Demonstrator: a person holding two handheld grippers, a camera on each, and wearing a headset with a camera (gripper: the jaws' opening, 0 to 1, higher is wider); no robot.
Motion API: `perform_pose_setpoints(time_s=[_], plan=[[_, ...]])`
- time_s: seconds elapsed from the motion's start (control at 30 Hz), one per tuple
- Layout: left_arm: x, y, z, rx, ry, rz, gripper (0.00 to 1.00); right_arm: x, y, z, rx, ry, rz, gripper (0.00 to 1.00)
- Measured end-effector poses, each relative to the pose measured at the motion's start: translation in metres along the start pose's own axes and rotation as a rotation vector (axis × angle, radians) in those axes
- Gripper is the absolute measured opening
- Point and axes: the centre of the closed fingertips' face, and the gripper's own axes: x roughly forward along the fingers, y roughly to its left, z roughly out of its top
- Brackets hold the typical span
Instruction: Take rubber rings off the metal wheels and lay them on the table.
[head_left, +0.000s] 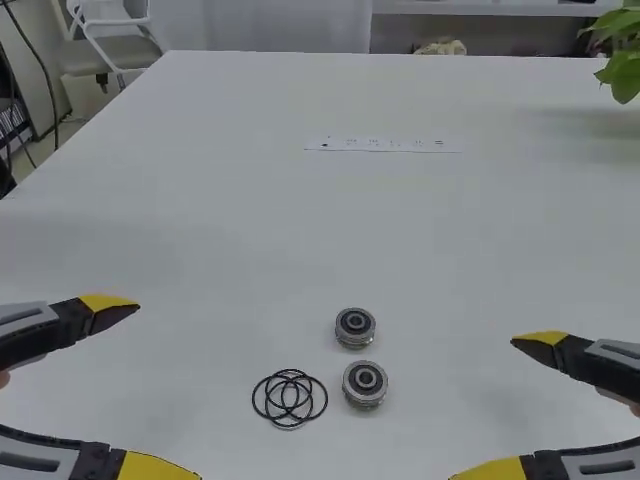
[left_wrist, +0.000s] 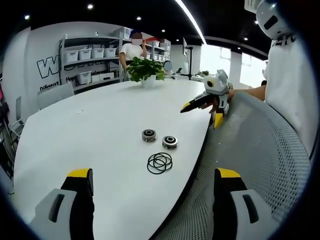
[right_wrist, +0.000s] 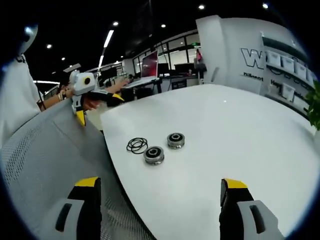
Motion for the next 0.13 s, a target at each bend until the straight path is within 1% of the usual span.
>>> perform_pose_setpoints(time_s=[0.07,0.13], plan=[[-0.0005,0.0010,-0.0002,-0.002,-0.001,0.004,0.99,0.0008,-0.0019,-0.0071,0.017,0.022,-0.007,0.99],[-0.0008,0.0020,-0.0007,-0.006,-0.002,0.008,0.99,0.0011,-0.0028,-0.0107,0.021,0.034,-0.012,0.99]])
